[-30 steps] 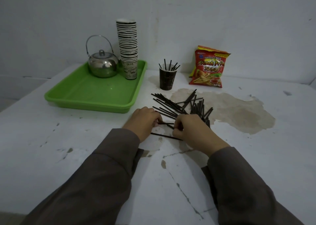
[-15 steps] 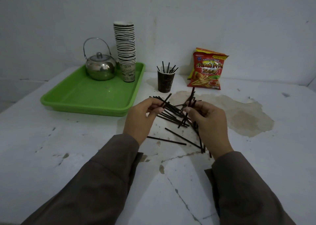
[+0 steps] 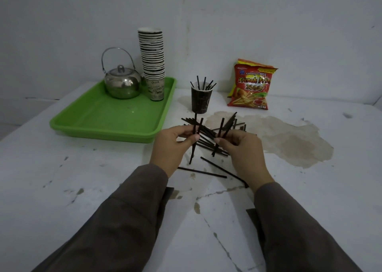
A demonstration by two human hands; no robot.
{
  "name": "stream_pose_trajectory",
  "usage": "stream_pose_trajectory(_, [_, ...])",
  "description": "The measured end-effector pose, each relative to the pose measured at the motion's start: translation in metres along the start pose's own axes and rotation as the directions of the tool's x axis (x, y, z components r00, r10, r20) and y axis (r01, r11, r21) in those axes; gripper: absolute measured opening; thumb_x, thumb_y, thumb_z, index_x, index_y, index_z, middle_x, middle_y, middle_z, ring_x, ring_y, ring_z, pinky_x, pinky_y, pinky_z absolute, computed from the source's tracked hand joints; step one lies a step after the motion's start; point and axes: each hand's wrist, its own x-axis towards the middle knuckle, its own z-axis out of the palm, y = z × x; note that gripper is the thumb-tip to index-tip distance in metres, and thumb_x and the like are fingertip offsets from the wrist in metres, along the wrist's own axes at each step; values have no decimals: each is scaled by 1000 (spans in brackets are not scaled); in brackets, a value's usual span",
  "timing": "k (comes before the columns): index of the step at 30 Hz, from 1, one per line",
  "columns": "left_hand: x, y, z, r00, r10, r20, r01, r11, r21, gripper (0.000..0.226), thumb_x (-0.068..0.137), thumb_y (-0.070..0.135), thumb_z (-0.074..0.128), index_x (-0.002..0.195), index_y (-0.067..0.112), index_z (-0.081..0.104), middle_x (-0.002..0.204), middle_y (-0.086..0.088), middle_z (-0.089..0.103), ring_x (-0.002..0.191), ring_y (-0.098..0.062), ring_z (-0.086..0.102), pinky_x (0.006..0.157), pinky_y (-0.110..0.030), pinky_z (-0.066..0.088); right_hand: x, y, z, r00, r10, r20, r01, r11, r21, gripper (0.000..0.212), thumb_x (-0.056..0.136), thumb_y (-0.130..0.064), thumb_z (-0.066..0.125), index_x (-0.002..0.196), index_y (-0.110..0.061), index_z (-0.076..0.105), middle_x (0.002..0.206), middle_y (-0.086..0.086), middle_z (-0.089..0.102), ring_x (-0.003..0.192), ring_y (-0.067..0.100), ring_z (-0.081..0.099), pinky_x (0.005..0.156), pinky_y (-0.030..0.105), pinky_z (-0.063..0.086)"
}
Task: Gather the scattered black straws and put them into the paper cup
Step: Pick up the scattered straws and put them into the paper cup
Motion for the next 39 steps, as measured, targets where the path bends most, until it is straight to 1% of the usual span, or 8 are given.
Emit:
stream_pose_trajectory(6, [39,22,-10,997,-41,-70,27,981,-192,21,78,2,66,93,17,67,88,-5,69,88,-19,65,80,-25,57,40,-30,-15,998,-48,-29,51,990,129,11,81,-16,69,81,-26,68,73,-7,70,60,-2,64,59,7,51])
stream_pose_trajectory(11, [104,48,-15,990,25,-140,-56,973,-226,16,79,-1,65,90,10,66,81,0,66,73,-1,63,69,-13,54,102,-63,-19,993,-95,-72,105,982,155,5,82,-9,67,82,-14,69,70,-2,68,55,-4,61,56,10,51])
stream_pose_trajectory(14, [142,56,-10,990,60,-124,-80,982,-168,16,78,-1,65,89,10,67,79,3,66,70,0,64,66,-11,52,138,-74,-16,989,-96,-113,110,986,123,10,82,-10,67,90,-8,71,79,8,70,67,12,63,68,24,55])
stream_pose_trajectory(19, [187,46,0,994,79,-80,-79,997,3,13,78,6,67,87,16,68,75,5,66,72,-3,62,65,-10,52,183,-74,-2,989,-75,-131,75,997,-4,18,82,-15,68,95,-4,71,87,13,71,73,17,63,75,33,55])
stream_pose_trajectory(23, [208,29,7,997,73,-38,-66,985,157,11,76,12,70,82,21,69,77,0,69,70,-4,62,67,-16,48,204,-63,9,992,-81,-97,71,992,-103,20,81,-16,69,97,-3,72,84,9,70,72,15,60,62,19,46])
stream_pose_trajectory(27, [216,11,13,1000,24,5,-25,966,259,11,75,14,71,85,18,71,86,-8,73,79,-15,66,80,-28,52,214,-50,20,998,-49,-37,41,980,-195,21,81,-16,69,96,-2,72,92,14,72,81,22,65,72,29,51])
stream_pose_trajectory(33, [221,-2,14,981,-145,131,99,947,306,43,70,15,76,111,11,65,107,-11,71,101,-20,64,98,-39,48,218,-47,23,997,-59,55,73,949,-307,42,80,-24,70,114,1,64,116,16,67,106,27,63,94,38,49])
stream_pose_trajectory(39, [223,17,6,979,-133,155,80,949,306,73,68,13,78,133,16,44,128,-6,58,95,-15,53,84,-27,45,211,-60,13,991,-133,20,134,952,-276,57,82,-25,69,133,-9,50,132,9,57,111,19,60,96,31,47])
